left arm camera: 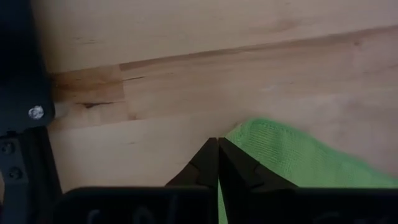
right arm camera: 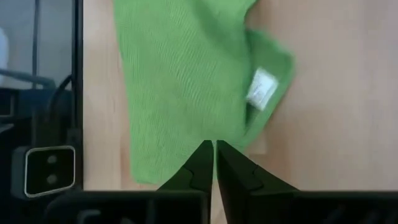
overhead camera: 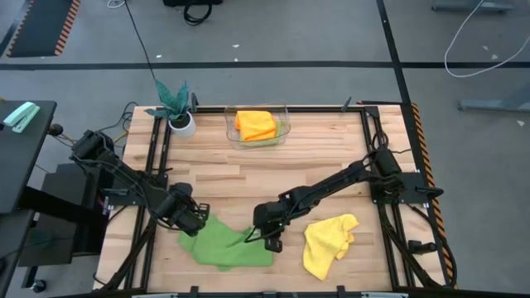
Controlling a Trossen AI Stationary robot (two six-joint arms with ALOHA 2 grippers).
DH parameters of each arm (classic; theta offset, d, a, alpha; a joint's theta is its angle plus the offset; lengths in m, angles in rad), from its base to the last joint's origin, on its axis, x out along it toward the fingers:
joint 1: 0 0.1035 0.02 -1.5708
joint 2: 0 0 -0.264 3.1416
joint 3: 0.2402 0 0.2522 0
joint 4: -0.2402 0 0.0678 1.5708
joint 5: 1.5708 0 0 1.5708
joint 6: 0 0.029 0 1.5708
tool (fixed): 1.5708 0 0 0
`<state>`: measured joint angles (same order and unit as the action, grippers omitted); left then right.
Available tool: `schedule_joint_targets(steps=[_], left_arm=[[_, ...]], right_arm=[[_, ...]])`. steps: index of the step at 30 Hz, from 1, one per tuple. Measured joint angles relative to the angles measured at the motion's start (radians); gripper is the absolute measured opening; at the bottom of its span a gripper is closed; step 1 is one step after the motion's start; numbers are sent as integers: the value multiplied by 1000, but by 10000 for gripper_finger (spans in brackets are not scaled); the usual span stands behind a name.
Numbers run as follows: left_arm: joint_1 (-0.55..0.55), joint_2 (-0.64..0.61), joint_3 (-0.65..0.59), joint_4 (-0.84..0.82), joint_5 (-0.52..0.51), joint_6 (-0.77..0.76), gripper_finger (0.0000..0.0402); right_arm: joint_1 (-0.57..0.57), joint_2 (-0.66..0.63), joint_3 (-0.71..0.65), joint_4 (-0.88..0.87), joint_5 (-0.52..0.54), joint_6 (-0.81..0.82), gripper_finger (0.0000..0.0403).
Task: Fold microfiber towels
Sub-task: Fold the green microfiber cloth
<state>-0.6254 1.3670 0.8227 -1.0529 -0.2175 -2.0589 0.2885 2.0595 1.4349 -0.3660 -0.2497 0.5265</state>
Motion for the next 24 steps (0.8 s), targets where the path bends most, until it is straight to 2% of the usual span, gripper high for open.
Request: schedule_joint_targets(steps=[5, 11, 15, 24], left_arm=[[0, 0, 0, 17, -15, 87, 11], [0, 0, 0, 48, -59, 200, 29], [0, 1, 0, 99, -72, 304, 33], [0, 1, 0, 184, -123, 391, 16]], right_arm=[[-18, -33, 0, -2, 34, 29, 49], [-18, -28, 0, -22, 57, 117, 94], [-15, -26, 0, -88, 59, 166, 118], [12, -26, 0, -122, -17, 207, 130]])
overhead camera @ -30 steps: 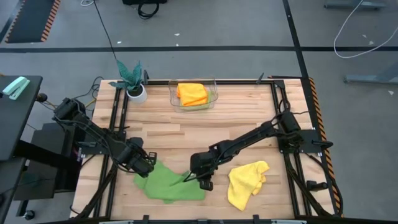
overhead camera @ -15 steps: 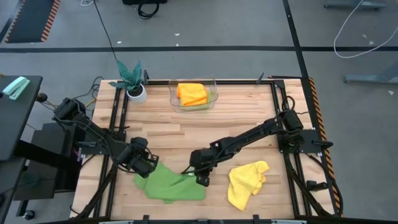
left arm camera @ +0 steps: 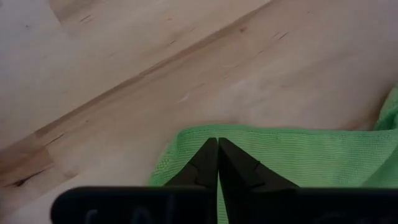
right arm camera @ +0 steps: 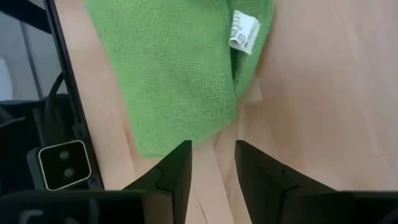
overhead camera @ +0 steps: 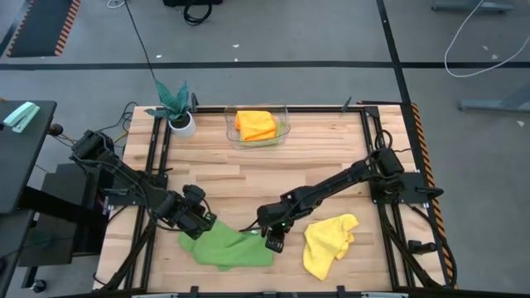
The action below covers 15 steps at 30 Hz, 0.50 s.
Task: Fold microfiber towels
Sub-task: Fold the green microfiber cloth
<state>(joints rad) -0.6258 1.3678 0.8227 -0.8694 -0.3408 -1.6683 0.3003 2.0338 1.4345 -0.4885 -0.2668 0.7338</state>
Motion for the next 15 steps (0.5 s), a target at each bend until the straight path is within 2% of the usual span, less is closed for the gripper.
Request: schedule_joint_targets(steps=[15], left_arm=[[0, 0, 0, 36, 0, 5, 21]], right_arm=[[-48, 0, 0, 46, 4, -36, 129]])
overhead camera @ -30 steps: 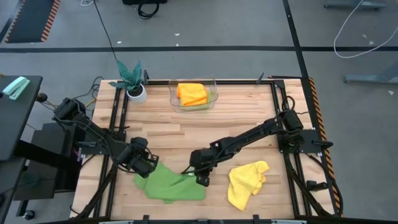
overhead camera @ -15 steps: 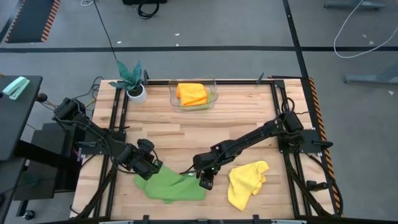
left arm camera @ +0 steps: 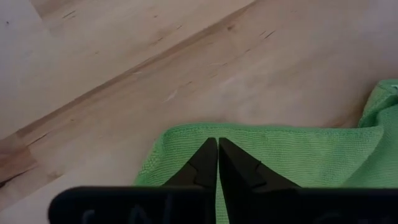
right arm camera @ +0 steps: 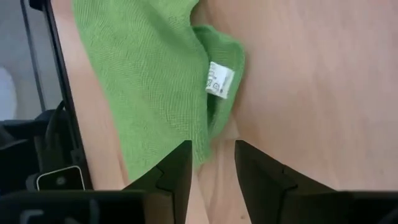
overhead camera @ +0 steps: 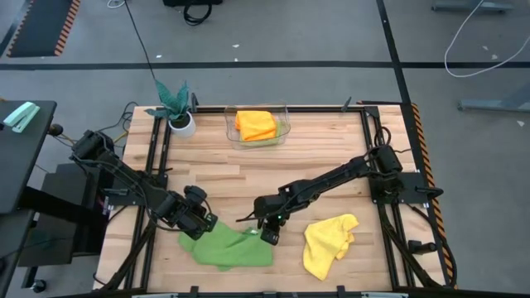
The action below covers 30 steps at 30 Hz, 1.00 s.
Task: Fold microfiber towels
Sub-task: Fold the green microfiber cloth
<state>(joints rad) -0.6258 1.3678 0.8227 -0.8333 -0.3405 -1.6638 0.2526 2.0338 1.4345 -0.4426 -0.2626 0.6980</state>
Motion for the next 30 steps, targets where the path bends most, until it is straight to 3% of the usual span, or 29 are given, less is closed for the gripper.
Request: schedule_joint_targets(steps=[7, 20, 25, 30], left_arm=[[0, 0, 0, 25, 20, 0, 10], [-7, 0, 0, 51, 30, 2, 28], [-7, 0, 0, 51, 31, 1, 16], [-7, 0, 0, 51, 31, 0, 14]], right_arm=[[-1, 54, -2, 27, -50, -20, 128], [3, 76, -2, 88, -90, -11, 116], [16, 84, -1, 91, -104, -1, 89], [23, 75, -1, 92, -102, 10, 33]])
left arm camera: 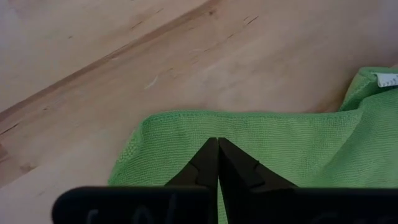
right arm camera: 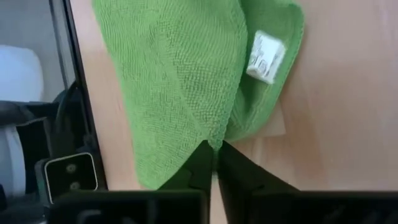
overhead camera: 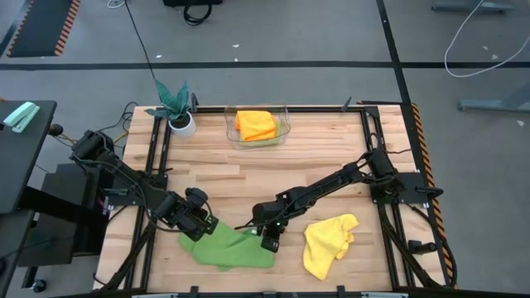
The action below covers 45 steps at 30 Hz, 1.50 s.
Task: Fold microfiber towels
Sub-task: Fold the green microfiber cloth
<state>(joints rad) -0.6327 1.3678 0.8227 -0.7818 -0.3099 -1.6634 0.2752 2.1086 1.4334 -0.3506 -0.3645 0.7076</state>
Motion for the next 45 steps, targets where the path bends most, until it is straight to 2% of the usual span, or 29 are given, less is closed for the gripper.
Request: schedule_joint_targets(steps=[3, 8, 16, 24, 29, 33, 37, 45], left_arm=[[0, 0, 0, 0, 0, 0, 20], [0, 0, 0, 0, -7, 1, 28], [4, 0, 0, 0, -146, 1, 21], [31, 0, 0, -7, -190, 30, 13], [42, 0, 0, -6, -186, 36, 24], [64, 0, 0, -13, -96, 38, 26], [87, 0, 0, -14, -68, 89, 25], [137, 0, 0, 91, -52, 130, 53]], right_arm=[[3, 0, 0, -9, 0, 0, 9], [2, -2, 0, -74, 53, 32, 9], [2, -51, 0, -281, 136, 16, 4], [-29, -115, 0, -394, 239, 19, 2], [-57, -179, 0, -484, 309, 15, 2], [-82, -232, 0, -576, 350, 15, 1], [-107, -263, 0, -628, 365, -4, 0], [-150, -265, 0, -704, 376, -74, 0]])
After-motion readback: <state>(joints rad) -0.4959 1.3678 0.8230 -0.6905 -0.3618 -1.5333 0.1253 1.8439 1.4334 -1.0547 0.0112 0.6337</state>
